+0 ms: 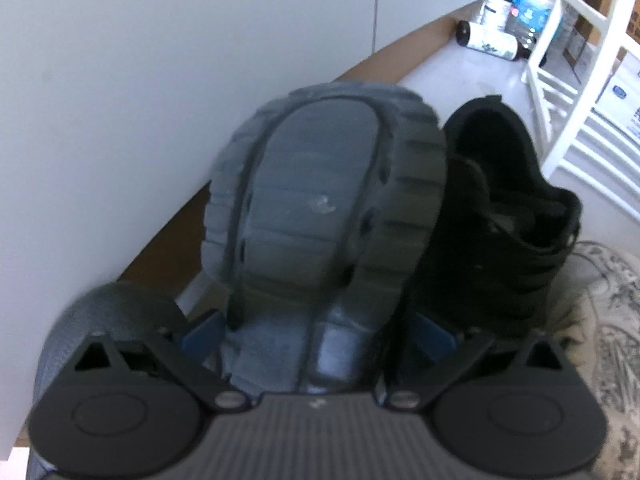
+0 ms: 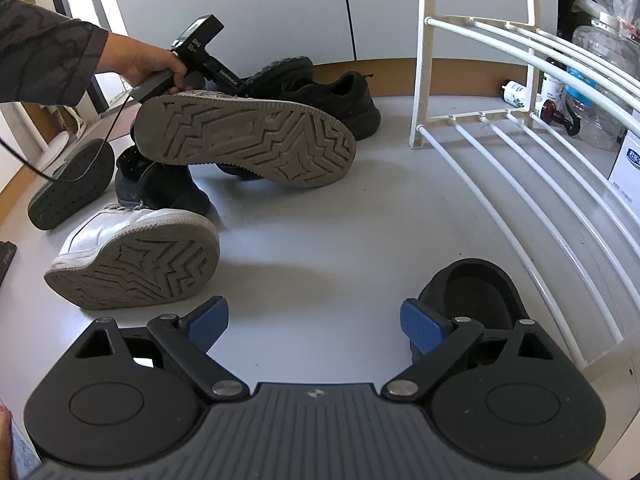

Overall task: Organize scattered shoes
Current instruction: 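Close the left tool on the heel of the dark grey clog, then lift the dark grey clog with the left tool toward the right tool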

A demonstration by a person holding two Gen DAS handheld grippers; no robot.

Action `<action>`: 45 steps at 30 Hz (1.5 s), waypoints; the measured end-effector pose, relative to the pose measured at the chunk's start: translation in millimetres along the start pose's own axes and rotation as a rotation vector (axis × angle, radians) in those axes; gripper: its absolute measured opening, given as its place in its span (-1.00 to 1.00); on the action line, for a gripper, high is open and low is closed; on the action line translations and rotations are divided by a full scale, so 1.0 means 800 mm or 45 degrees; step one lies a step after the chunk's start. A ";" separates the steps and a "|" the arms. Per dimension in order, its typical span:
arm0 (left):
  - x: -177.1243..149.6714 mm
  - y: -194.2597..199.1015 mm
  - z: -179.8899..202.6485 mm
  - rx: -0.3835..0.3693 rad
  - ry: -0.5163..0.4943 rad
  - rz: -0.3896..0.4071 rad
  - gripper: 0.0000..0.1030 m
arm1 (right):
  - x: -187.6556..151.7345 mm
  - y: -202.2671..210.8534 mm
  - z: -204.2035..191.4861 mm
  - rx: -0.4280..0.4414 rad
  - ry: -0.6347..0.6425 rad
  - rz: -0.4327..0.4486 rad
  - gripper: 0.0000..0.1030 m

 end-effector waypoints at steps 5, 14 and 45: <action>0.002 -0.014 0.000 0.023 -0.041 -0.036 0.96 | -0.002 -0.005 0.005 -0.008 0.007 -0.018 0.86; 0.007 -0.022 0.003 0.040 -0.107 -0.053 0.88 | -0.006 -0.010 0.012 -0.024 0.006 -0.038 0.86; 0.035 0.237 -0.024 0.221 0.059 0.254 0.79 | 0.010 0.047 -0.044 0.043 0.031 0.106 0.86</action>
Point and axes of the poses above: each gripper's, at about its wrist camera, not at the fingertips, and y roughly against the way its jaws point, z to its right, x to its top, the point moved 4 cm from there along -y, roughly the way its jaws point, and after that the axes turned 5 degrees about z, right-handed, at the moved point
